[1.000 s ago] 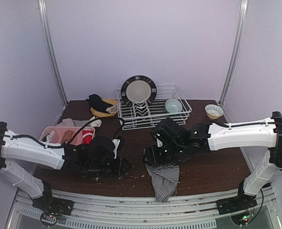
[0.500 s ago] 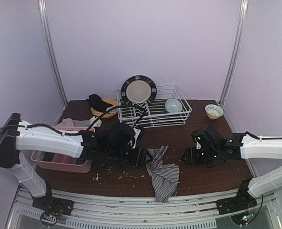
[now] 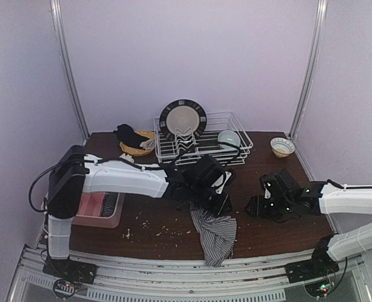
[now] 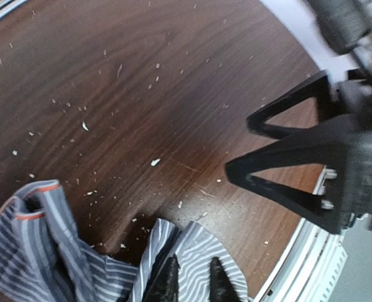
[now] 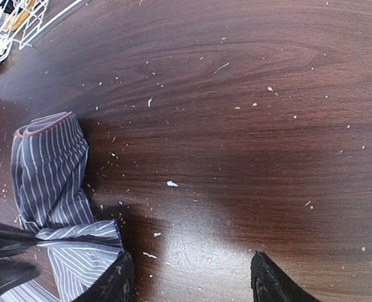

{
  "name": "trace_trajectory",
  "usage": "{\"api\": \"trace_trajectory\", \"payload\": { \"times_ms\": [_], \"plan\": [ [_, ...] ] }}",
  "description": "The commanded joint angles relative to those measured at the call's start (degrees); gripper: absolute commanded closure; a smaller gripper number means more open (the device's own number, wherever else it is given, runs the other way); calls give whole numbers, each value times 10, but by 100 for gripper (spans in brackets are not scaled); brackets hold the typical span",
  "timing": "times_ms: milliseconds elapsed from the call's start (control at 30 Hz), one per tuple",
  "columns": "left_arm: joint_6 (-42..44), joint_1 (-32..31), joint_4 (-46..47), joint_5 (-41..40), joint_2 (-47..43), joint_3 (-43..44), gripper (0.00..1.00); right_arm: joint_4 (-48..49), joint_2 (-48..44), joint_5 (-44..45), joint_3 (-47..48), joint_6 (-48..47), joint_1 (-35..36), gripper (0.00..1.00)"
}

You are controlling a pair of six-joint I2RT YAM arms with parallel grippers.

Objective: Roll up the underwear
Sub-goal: Smooth out the underwear at the center of the board.

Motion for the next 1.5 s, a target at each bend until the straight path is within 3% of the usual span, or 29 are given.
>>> {"api": "trace_trajectory", "payload": {
  "times_ms": [0,267,467,833,900,1067,1200,1467],
  "plan": [
    [16,15,-19,16,32,33,87,7,-7,-5,-9,0,-5,39],
    [-17,74,53,25,24,-38,96,39,14,-43,-23,-11,-6,39],
    [-47,90,106,30,12,-103,100,170,49,-150,-56,-6,-5,35],
    [-69,103,161,21,-28,-184,100,292,145,-242,-57,-4,-3,35],
    [-70,104,161,18,-31,-188,100,292,149,-248,-54,-7,0,43],
    [-76,105,165,15,-31,-198,100,252,153,-258,-28,-32,21,73],
    [-85,106,164,7,-31,-206,100,207,125,-215,-17,-52,51,99],
    [-105,111,171,-9,-37,-232,100,40,58,-18,34,-124,203,100]
  ]
}}
